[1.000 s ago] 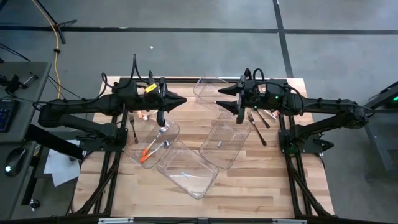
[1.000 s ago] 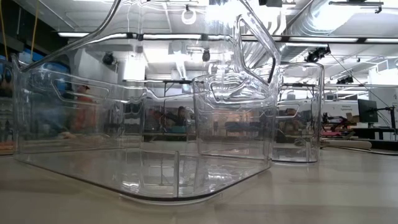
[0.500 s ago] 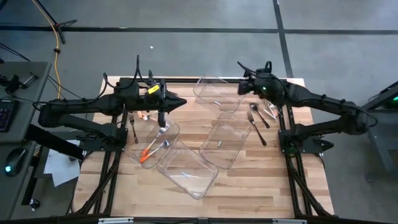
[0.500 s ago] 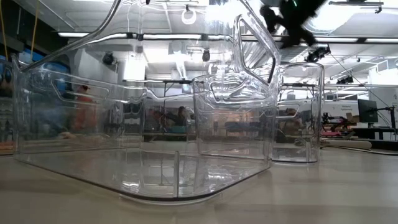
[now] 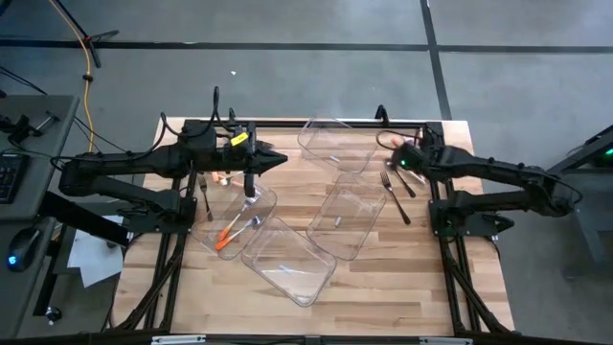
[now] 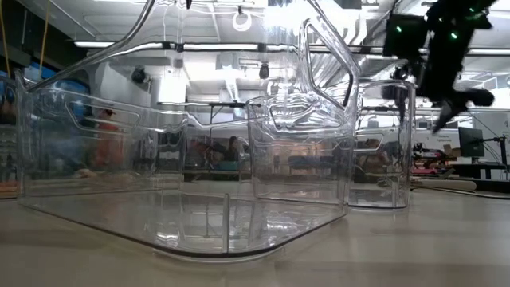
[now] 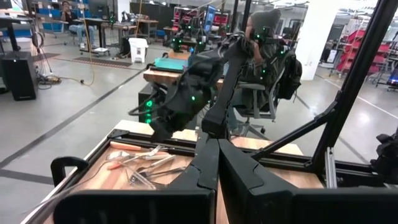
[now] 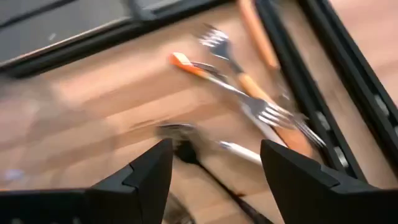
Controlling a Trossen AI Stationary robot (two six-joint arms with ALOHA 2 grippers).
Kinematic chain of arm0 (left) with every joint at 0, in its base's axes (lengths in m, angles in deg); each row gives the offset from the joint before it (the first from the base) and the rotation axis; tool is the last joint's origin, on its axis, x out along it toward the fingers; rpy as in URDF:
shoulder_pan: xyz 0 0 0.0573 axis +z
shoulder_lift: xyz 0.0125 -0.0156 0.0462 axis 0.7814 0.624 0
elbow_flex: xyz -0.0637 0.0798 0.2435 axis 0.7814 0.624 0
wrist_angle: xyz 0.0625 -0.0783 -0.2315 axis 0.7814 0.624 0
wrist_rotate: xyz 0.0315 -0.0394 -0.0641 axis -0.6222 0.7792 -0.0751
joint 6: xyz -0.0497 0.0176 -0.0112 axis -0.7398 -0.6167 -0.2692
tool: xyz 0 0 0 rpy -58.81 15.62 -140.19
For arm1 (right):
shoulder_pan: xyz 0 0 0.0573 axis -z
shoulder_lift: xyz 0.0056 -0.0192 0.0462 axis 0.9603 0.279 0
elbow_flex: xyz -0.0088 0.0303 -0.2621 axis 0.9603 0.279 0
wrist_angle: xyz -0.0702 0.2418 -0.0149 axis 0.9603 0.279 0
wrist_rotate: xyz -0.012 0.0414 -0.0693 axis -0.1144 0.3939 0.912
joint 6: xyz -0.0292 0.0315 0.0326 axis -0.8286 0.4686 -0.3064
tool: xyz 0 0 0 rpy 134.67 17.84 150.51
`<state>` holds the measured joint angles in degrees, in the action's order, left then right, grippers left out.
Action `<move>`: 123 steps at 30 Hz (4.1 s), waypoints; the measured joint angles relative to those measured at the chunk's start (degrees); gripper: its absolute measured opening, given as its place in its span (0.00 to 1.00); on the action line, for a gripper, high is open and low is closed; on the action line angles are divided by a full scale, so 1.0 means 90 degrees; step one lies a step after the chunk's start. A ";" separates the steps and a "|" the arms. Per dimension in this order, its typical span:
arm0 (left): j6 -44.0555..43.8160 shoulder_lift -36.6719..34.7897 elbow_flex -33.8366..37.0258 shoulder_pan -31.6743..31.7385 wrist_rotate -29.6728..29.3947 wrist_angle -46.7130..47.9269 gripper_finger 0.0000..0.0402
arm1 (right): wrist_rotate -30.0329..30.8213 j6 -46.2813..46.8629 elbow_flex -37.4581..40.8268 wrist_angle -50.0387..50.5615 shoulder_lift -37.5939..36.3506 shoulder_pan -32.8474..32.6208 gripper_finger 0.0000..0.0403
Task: Sort silverware by color (type)
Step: Put the orange fork into the middle left transparent bin
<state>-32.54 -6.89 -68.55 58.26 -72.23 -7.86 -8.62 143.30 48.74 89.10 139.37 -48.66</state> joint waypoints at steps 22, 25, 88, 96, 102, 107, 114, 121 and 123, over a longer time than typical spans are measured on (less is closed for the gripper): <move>0.0002 0.0000 0.0000 0.0173 0.0007 0.0081 0.00 | -0.0017 0.2731 0.1588 -0.1373 -0.0449 0.0747 0.57; 0.0002 0.0000 0.0000 0.0213 0.0009 0.0118 0.00 | -0.0034 0.2655 0.1588 -0.1373 -0.0449 0.0990 0.57; -0.0113 0.0000 0.0000 0.0240 0.0007 0.0137 0.00 | -0.0317 0.2633 0.1579 -0.2332 0.1160 0.1914 0.26; -0.0124 0.0000 0.0000 0.0240 0.0007 0.0139 0.00 | -0.0175 0.2580 0.1586 -0.2339 0.1139 0.1911 0.06; -0.0165 0.0000 0.0000 0.0240 0.0012 0.0140 0.00 | -0.0039 0.2353 0.1586 -0.2351 0.0942 0.1911 0.02; -0.0167 0.0000 0.0000 0.0240 0.0041 0.0150 0.00 | 0.0051 0.2235 0.1586 -0.2306 0.0689 0.1911 0.00; -0.0168 0.0000 0.0000 0.0238 0.0041 0.0153 0.00 | 0.0179 0.1933 0.1586 -0.2208 0.0271 0.1911 0.00; -0.0168 0.0000 0.0000 0.0240 0.0041 0.0158 0.00 | -0.0264 0.1895 0.1586 -0.2034 0.0066 0.1909 0.01; -0.0168 0.0000 0.0000 0.0238 0.0041 0.0158 0.00 | -0.0348 0.1679 0.1586 -0.1971 0.0065 0.1909 0.01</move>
<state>-34.05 -6.89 -68.55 60.41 -71.86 -6.44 -11.76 158.41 63.01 71.37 139.95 -31.48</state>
